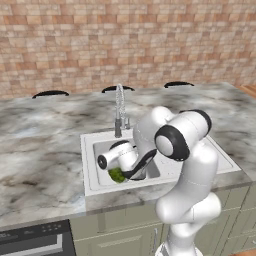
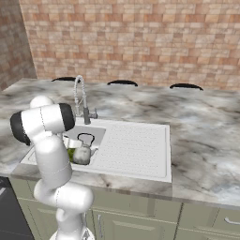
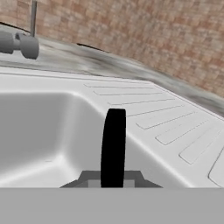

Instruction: Open the cabinet, pick the kettle from the cabinet, and place it in the sink.

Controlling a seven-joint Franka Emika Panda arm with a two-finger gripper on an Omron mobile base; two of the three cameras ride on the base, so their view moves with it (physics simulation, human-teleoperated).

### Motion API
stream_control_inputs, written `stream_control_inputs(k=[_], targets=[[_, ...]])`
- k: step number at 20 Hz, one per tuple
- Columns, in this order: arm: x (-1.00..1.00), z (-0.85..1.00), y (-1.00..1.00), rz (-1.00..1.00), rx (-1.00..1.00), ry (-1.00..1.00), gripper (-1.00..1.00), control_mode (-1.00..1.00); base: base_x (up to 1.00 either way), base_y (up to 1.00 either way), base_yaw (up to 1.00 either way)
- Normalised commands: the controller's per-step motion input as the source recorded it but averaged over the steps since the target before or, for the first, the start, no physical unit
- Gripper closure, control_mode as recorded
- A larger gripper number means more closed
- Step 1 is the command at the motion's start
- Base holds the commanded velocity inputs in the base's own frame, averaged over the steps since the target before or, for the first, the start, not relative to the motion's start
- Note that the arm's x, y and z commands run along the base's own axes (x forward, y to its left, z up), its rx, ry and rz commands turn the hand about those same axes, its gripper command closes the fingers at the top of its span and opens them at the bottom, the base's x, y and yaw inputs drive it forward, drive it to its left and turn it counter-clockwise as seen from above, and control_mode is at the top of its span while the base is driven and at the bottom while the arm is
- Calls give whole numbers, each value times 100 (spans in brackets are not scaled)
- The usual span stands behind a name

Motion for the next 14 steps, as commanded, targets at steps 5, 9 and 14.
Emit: stream_control_inputs(k=[5,9,14], targets=[[16,-17,6,4,0,-3,100,-100,0,0,0],[8,-20,2,3,0,0,100,-100,0,0,0],[-1,-23,0,2,0,-2,100,-100,0,0,0]])
